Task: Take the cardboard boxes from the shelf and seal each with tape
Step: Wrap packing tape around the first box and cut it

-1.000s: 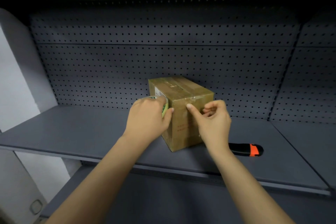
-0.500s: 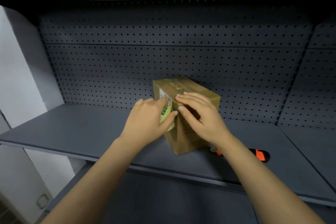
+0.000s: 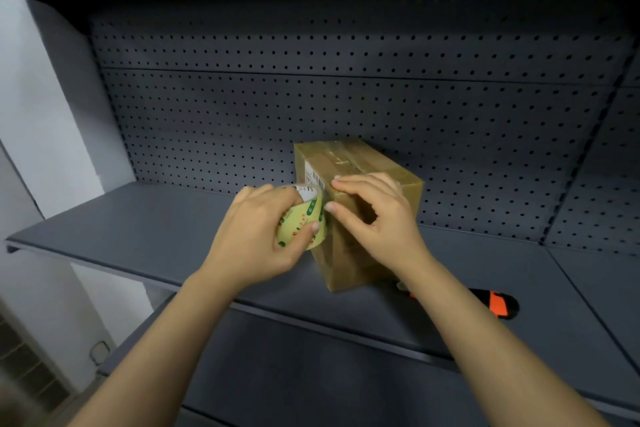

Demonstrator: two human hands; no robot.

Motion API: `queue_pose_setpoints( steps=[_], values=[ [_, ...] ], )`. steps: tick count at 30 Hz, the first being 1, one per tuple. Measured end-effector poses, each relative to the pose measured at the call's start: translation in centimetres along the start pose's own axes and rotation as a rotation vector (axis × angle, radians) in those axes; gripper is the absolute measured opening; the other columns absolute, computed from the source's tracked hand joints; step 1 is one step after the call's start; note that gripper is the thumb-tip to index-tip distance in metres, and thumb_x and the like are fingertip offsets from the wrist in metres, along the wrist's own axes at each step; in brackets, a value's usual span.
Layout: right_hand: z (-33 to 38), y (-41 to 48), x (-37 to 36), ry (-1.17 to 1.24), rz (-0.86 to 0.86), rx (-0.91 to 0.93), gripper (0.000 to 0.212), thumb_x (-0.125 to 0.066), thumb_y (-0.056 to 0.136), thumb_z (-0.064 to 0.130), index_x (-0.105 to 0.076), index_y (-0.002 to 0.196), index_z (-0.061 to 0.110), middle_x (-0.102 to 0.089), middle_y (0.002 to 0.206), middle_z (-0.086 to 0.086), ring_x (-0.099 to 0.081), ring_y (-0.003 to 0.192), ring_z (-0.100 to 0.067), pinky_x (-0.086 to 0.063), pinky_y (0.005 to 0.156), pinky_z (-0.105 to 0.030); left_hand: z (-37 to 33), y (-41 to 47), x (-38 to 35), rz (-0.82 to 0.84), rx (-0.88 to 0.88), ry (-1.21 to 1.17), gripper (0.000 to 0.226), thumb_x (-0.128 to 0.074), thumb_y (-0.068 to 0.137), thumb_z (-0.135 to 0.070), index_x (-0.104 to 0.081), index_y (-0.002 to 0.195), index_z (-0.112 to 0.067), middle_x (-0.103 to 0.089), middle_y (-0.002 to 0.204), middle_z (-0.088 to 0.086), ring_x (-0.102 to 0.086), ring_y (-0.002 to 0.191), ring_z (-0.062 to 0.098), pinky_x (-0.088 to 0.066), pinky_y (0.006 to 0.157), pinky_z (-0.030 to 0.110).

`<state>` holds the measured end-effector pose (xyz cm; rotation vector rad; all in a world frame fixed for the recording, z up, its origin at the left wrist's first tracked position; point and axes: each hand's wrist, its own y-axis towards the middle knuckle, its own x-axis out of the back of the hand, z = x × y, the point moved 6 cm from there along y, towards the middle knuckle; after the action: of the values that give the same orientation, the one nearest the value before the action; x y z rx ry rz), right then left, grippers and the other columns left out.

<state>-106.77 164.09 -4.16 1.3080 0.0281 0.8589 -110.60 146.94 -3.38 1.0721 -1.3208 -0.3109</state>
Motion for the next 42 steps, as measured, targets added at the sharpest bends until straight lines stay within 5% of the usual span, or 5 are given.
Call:
queue_pose_setpoints(
  steps=[10,18,28,38,42],
  values=[
    [-0.4,0.1,0.4,0.094,-0.109,0.010,0.021,-0.075,0.081,0.034,-0.072,0.087,0.014,-0.069,0.097,0.010,-0.060,0.097,-0.011,-0.044,0.088,-0.040,0.2,0.6,-1.0,0.020,0.159,0.174,0.025,-0.056,0.085,-0.043,-0.052,0.079,-0.018,-0.049,0.066,-0.009,-0.044,0.067,0.019,-0.025,0.067,0.032],
    [-2.6,0.5,2.1,0.248,-0.098,-0.020,0.014,-0.072,0.080,0.024,-0.069,0.078,0.010,-0.071,0.090,0.008,-0.064,0.092,-0.015,-0.047,0.088,-0.044,-1.6,1.2,-1.6,-0.026,-0.021,0.150,0.045,-0.058,0.083,-0.063,-0.055,0.083,-0.018,-0.043,0.070,-0.012,-0.036,0.067,0.013,-0.024,0.067,0.027],
    [-2.3,-0.7,2.5,0.033,-0.018,-0.046,0.025,-0.074,0.086,0.027,-0.071,0.107,0.014,-0.067,0.110,0.011,-0.059,0.110,-0.001,-0.033,0.113,-0.031,-1.7,1.6,-2.6,-0.002,-0.052,-0.039,0.034,-0.060,0.086,-0.052,-0.047,0.079,-0.022,-0.041,0.066,-0.012,-0.036,0.061,0.009,-0.029,0.064,0.029],
    [-1.7,-0.3,2.6,0.032,-0.043,-0.149,0.015,-0.070,0.087,0.021,-0.070,0.102,0.018,-0.070,0.108,0.009,-0.064,0.108,-0.006,-0.033,0.115,-0.033,-2.2,2.4,-1.4,-0.012,-0.141,-0.111,0.043,-0.072,0.080,-0.036,-0.030,0.084,-0.030,-0.019,0.061,-0.023,-0.027,0.062,0.013,-0.036,0.064,0.031],
    [-1.4,-0.2,2.6,0.021,-0.037,-0.185,0.014,-0.069,0.088,0.017,-0.069,0.101,0.015,-0.071,0.107,0.003,-0.065,0.107,-0.009,-0.029,0.117,-0.033,-1.7,2.4,-1.8,0.024,-0.126,-0.150,0.034,-0.067,0.081,-0.038,-0.033,0.085,-0.029,-0.034,0.063,-0.016,-0.033,0.062,0.013,-0.040,0.065,0.033]
  ],
)
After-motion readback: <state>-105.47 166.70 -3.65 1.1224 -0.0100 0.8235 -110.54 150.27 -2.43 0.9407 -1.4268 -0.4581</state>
